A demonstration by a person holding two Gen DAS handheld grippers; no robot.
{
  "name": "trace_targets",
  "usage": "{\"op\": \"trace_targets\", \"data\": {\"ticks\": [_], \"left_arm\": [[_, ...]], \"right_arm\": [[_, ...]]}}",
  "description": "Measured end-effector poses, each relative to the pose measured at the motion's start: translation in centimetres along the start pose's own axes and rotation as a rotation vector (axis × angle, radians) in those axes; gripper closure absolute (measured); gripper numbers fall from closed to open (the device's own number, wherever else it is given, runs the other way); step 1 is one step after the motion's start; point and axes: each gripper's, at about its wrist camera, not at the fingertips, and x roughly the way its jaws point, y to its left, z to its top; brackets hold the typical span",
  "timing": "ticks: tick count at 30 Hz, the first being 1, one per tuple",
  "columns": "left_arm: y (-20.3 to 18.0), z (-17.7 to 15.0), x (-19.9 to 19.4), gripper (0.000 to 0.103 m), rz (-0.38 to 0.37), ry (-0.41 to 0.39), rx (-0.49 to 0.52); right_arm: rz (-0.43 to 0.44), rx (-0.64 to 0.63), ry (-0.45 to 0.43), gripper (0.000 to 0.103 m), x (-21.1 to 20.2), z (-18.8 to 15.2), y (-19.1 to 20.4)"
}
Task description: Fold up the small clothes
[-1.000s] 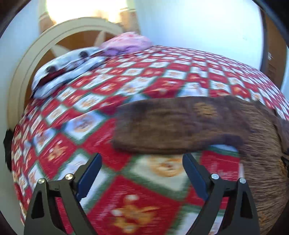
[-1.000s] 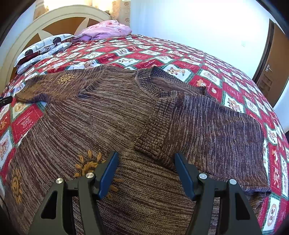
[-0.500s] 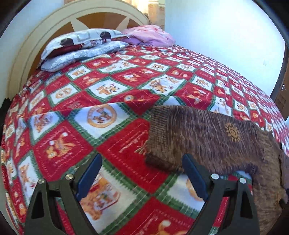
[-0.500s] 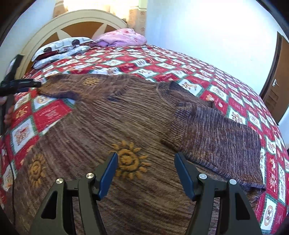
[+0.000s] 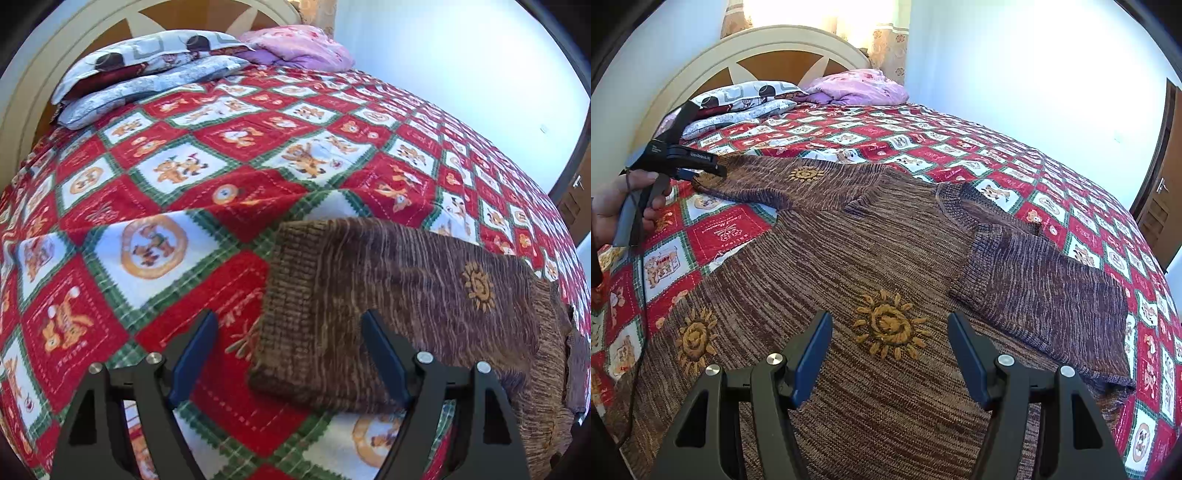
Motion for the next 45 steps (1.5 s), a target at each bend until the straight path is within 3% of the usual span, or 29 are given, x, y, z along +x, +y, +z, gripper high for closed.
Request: {"op": "trace_targets", "data": {"ticks": [2,3,5,6,12,22,33,45], "left_arm": [[-0.1,0.1,0.4,0.045,0.015,0.012,0.003],[-0.1,0.2,0.4,0.051,0.014,0.012,0.001],[0.2,0.5,0.3,0.090,-0.024,0.008,-0.006],[0.4,0.7,0.3,0.092,-0.060,0.012,-0.017],[0.5,1.1,-0.7,0.094,-0.101,-0.016,-0.038],[-2.0,1.8,-4.3,0.096,-0.216,-0.093,0.024],[-8.9,2.4,-9.8,0.096,-0.365,-0.189,0.141],[-18.7,1.7,-12.0,0.096,-0.543,-0.140,0.180]], "right_arm": [[0.001,0.006,-0.004,0.037,-0.2,0.0,0.0],[0.003,0.008,-0.007,0.037,-0.3,0.0,0.1],[0.003,0.007,-0.010,0.037,-0.5,0.0,0.2],[0.003,0.006,-0.011,0.037,-0.6,0.0,0.2],[0.003,0.013,-0.012,0.037,-0.8,-0.3,0.3],[0.003,0.058,-0.011,0.037,-0.8,-1.0,-0.4],[-0.017,0.252,-0.029,0.037,-2.3,-1.7,-4.7],[-0.062,0.416,-0.017,0.037,-4.5,-3.6,-9.3]]}}
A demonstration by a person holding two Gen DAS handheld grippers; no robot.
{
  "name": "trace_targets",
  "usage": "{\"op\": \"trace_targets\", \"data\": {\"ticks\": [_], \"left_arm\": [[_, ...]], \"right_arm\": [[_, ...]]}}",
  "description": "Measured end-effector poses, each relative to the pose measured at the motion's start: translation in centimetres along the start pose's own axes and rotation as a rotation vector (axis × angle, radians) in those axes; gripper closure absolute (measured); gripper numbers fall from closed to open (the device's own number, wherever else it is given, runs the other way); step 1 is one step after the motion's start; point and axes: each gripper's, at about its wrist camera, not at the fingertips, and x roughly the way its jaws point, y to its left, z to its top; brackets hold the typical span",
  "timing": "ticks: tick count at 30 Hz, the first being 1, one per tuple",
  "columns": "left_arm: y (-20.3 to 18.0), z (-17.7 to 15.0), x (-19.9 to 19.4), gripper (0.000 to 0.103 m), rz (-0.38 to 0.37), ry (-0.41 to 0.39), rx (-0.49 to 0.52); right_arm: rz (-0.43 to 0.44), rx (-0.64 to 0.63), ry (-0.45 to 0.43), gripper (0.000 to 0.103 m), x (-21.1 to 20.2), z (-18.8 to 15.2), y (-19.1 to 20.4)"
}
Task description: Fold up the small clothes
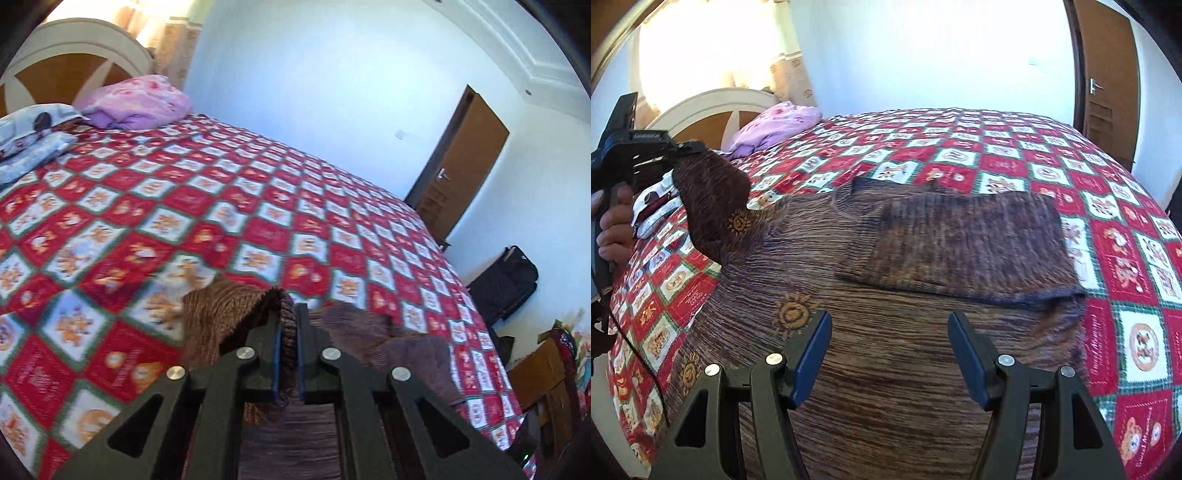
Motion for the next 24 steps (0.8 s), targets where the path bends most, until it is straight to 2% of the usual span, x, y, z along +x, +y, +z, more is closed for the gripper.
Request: {"op": "trace_targets", "data": {"ticks": [9,14,19,24], "left_arm": [[-6.2,-0.8,3.2,0.096,-0.077,0.037,0.020],[-9.5,-2.3,5.1,0.096,-0.125,0.080,0.035],[-12.0,-3.8,6.9,0.096,-0.139,0.123,0.057],[-13.7,-5.8,9.0,0.096,-0.117,0.171,0.095]], "right_arm": [[-0.028,0.040,0.014,0.036,-1.7,-1.1,-3.1],[-0.034,0.065,0.014,0.036,-2.2,-1.9,-4.5],[-0.041,0.096,0.018,0.036,-1.9,-2.6,-5.7],[-0.034,0.122,0.032,0.036,-1.3,-3.3,-6.5]]}}
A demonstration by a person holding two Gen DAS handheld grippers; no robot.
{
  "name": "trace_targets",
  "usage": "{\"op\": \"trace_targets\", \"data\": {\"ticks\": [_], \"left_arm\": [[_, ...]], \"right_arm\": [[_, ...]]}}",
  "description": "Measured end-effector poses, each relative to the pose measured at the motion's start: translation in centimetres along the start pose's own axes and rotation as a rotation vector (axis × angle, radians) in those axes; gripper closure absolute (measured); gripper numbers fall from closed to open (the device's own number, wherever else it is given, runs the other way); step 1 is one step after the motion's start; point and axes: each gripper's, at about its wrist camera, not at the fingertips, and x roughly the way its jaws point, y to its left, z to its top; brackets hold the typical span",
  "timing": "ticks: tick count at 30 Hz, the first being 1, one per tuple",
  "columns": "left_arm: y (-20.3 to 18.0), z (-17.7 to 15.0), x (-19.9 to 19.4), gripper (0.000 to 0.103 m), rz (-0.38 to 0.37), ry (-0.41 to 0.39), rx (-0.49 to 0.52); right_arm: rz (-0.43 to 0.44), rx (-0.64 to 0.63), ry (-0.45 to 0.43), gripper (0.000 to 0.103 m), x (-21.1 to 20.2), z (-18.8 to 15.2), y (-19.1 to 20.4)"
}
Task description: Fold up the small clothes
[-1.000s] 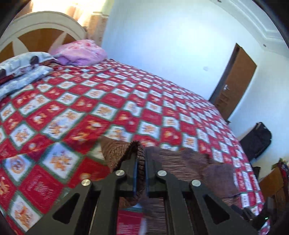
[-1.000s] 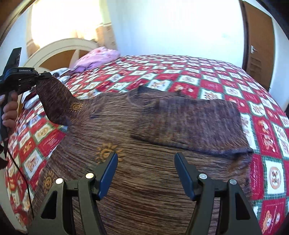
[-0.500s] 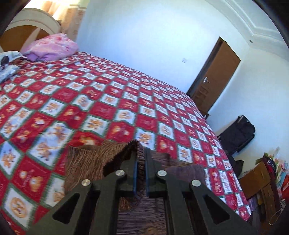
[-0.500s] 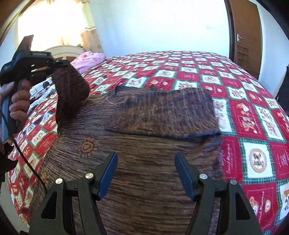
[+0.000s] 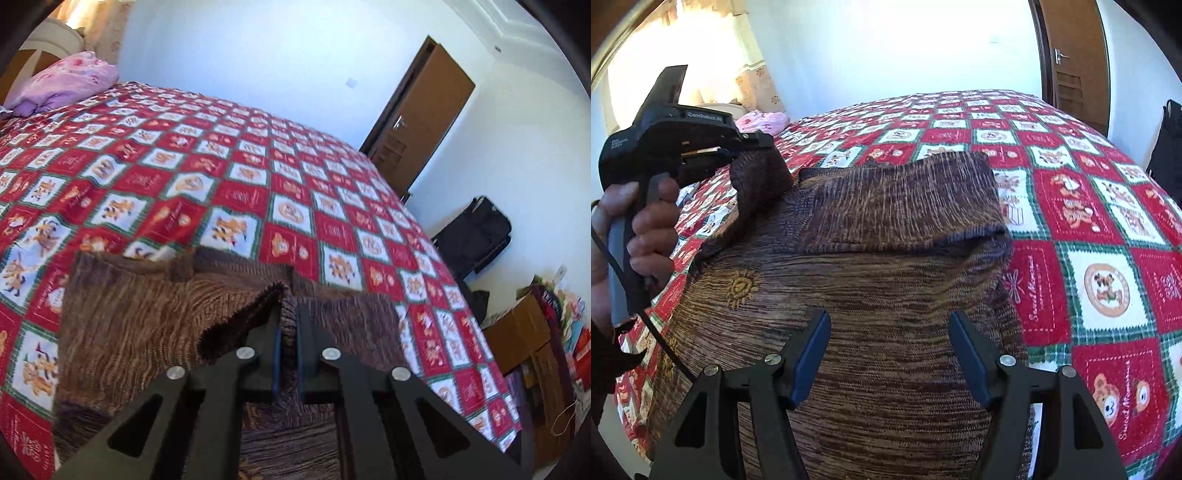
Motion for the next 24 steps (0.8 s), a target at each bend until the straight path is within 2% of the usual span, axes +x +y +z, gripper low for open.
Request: {"op": "trace_targets", "data": {"ticks": [7,9,12,14,15,17,19,22,24], "left_arm": [[-1.6,-2.0,3.4,0.096,0.056,0.052,0.067],[-2.2,-2.8,4.1,0.092,0.071,0.091,0.100],[-2.5,-3.7,2.9,0.091,0.056,0.092,0.156],[-2.0,-4.1,1.2,0.084,0.090,0.059,0.226],[-1.6,-4.2,0.5,0.080,0.123,0.041,0.259],[0.4,-4.2,-0.8,0.055,0.238,-0.008,0.316],[3.8,-3.8,-1.7,0.051,0.382,-0.049,0.332],[9.2,-3.3,-1.9,0.051,0.525,-0.026,0.282],[12.0,-3.5,-1.2,0.051,0.546,0.030,0.230]], "right_arm": [[-0.010,0.000,-0.001,0.036,0.3,-0.1,-0.1],[-0.017,0.008,0.005,0.036,0.5,-0.2,-0.4],[-0.023,0.015,0.011,0.036,0.4,-0.1,-0.6],[-0.032,-0.004,0.010,0.036,0.1,0.2,-0.3],[-0.036,-0.018,0.009,0.036,0.0,0.5,-0.1],[-0.039,-0.049,0.007,0.036,-0.2,1.5,0.5],[-0.016,-0.070,0.009,0.036,-0.1,2.9,1.4],[0.022,-0.126,0.034,0.036,1.8,5.6,3.8],[0.011,-0.169,0.057,0.036,3.8,7.1,5.4]]}}
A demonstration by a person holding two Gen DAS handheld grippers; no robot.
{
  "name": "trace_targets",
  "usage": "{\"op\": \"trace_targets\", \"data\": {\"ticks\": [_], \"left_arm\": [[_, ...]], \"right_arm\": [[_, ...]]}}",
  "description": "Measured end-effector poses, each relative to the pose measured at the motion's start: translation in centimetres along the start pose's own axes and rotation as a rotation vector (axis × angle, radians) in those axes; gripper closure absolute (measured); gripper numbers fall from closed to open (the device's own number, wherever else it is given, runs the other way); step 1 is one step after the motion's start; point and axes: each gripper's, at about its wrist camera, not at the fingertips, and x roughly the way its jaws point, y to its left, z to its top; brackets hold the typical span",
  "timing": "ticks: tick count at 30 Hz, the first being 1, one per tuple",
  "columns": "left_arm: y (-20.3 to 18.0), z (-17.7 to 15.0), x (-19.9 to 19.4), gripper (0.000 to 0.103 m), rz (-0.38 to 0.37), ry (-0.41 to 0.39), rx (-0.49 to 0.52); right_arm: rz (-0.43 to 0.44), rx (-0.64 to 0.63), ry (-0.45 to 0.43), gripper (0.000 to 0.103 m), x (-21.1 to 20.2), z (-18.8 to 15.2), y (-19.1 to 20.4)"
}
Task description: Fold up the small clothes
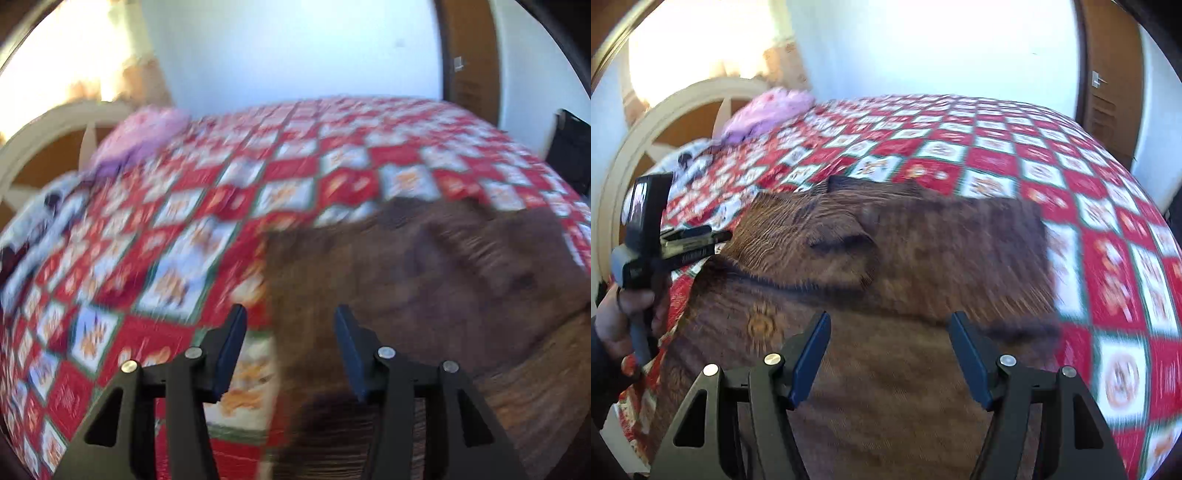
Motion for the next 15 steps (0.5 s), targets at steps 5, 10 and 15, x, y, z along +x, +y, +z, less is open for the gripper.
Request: {"op": "trace_targets", "data": {"ticks": [5,10,15], "left_arm": [[0.2,-2.0,1.5,0.051,0.012,0.046,0.017],[-0.4,-3.2,0.8,0.051,0.004,0.004,0.048],[1.3,-3.2,1.2,0.037,-0.041,0.011,-0.035]], "right_arm": [[-0.034,-0.079,0.050,0.036,5.5,3.6,3.8],[-0.122,-0.147,0.093,0.036,10.6,5.5,5.7],[-0.235,0.047,0.046,0.036,11.0,8.0,-0.3]]}}
